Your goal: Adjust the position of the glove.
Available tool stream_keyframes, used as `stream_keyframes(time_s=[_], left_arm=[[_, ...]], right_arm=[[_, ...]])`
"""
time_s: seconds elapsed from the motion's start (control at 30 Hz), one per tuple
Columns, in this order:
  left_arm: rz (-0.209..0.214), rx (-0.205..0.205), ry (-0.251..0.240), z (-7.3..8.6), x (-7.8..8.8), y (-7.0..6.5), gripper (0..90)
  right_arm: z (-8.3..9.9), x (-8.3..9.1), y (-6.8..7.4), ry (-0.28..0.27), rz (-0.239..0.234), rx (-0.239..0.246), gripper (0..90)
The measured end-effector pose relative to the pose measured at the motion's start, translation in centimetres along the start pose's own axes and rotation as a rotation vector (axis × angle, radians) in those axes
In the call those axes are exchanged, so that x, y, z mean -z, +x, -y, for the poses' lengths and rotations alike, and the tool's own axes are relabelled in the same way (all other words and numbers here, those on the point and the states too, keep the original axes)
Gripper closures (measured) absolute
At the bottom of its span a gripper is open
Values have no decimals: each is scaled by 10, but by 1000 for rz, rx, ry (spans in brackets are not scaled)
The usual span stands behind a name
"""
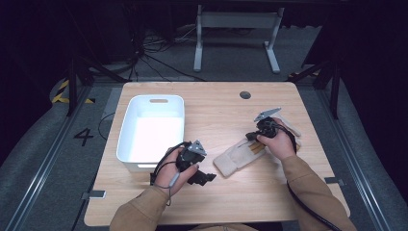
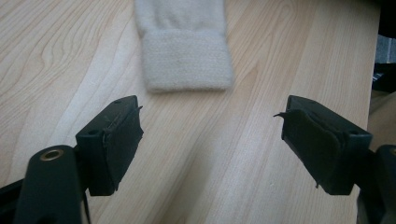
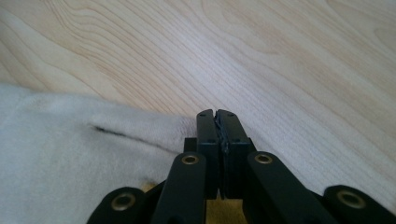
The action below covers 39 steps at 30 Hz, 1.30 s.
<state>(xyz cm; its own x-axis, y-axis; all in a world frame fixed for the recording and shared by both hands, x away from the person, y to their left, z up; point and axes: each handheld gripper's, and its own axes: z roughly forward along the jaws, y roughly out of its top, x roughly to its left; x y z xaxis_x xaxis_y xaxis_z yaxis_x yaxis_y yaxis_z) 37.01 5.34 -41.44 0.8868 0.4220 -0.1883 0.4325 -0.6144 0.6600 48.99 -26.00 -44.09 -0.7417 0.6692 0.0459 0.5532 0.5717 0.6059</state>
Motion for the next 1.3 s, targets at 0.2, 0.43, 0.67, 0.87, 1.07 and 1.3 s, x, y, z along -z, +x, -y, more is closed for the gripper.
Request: stream_keyframes(time_s=[0.2, 0.43, 0.67, 0.87, 1.07, 1.3], left_arm=[[7, -9, 24, -1, -5, -2, 207], [4, -4, 22, -3, -9, 0, 206], [6, 3, 34, -6, -14, 2, 206], [-2, 26, 38, -10, -17, 5, 203], [-59, 52, 40, -14, -23, 7, 216], [-50, 43, 34, -21, -20, 9, 268]], right_arm=[[7, 1, 2, 17, 6, -3, 892], [17, 8, 7, 17, 8, -1, 890], [23, 16, 12, 24, -1, -2, 889], [28, 20, 19, 32, 4, 6, 889], [33, 26, 26, 40, 4, 8, 885], [40, 31, 33, 57, 3, 15, 886]])
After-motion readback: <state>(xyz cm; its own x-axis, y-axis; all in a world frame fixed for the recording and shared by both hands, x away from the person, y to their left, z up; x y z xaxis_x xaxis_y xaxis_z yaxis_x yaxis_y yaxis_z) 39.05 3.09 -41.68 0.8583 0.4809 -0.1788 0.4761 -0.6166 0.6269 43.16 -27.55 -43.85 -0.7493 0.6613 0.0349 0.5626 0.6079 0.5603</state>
